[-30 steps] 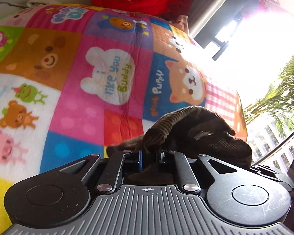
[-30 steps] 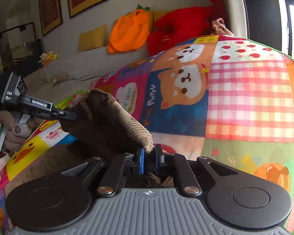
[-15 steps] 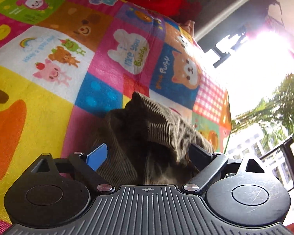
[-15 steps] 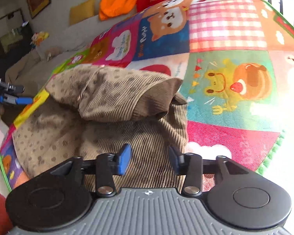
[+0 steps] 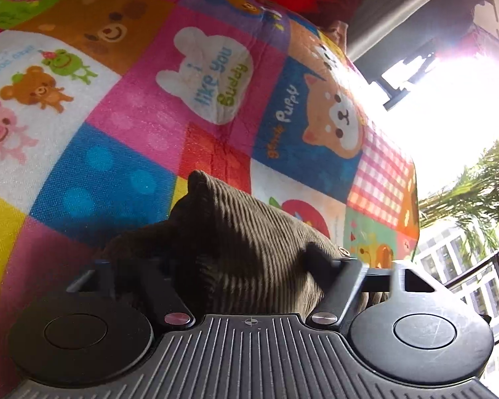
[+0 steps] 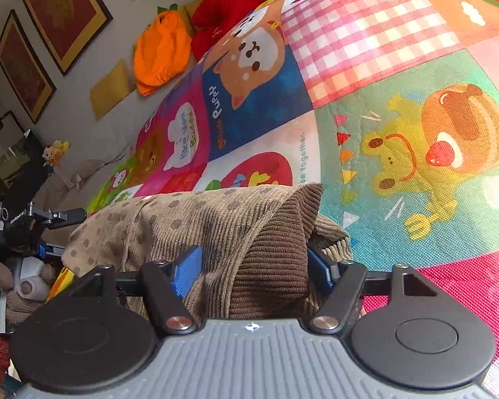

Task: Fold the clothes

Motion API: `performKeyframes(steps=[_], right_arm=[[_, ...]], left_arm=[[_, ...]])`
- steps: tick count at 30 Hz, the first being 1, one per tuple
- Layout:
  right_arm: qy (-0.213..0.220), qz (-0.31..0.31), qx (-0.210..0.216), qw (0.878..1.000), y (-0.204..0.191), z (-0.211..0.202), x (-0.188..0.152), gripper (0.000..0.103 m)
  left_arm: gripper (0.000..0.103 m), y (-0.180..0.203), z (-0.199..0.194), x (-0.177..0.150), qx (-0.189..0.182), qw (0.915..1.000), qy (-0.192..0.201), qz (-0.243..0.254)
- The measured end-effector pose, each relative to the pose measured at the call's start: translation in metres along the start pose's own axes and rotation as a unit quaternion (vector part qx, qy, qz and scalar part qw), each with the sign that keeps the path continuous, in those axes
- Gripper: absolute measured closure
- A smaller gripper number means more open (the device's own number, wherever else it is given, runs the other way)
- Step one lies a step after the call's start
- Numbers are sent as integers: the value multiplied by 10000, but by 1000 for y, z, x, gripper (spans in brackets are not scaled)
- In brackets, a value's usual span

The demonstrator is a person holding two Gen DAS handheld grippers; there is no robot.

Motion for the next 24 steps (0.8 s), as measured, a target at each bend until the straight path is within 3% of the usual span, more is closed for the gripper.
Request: performKeyframes(steps=[2,5,13,15,18,22,24], right_arm=[[94,-234,16,9997,-8,-7,2,83],[301,-537,143,9980,-22,-32,7,90],[120,-849,685,9940,-39,-107,-20,92],[-62,-746,637,9952,-30,-111,-35,91],[-389,-642,272,9968,-12,-95,-61,91],[-626,-752,51,9952,-3,-80,-80,83],[-618,-829,63,9946,-2,-84,-78,81]], left_arm=[[74,7,-11,0,19,9998,88,153],[82,29,-40,-6,-27,9979,251,604],[81,66,-122,-73,-276,9954,269,877],[79,59,-120,-97,-224,9972,55,709],[78,37,-104,-123,149,9985,-332,413],[70,21,-97,-125,365,9980,-423,305],[60,26,-101,-116,450,9971,-371,493]])
Point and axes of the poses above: each gripper's, at about its wrist camera, not at the fingertips, and z roughly the way its jaws point, y to its right, x to its top, the point moved 1 cm from there along z, roughly the way its jaws point, and after that the axes turned 10 degrees about z, right-handed, at the moved point
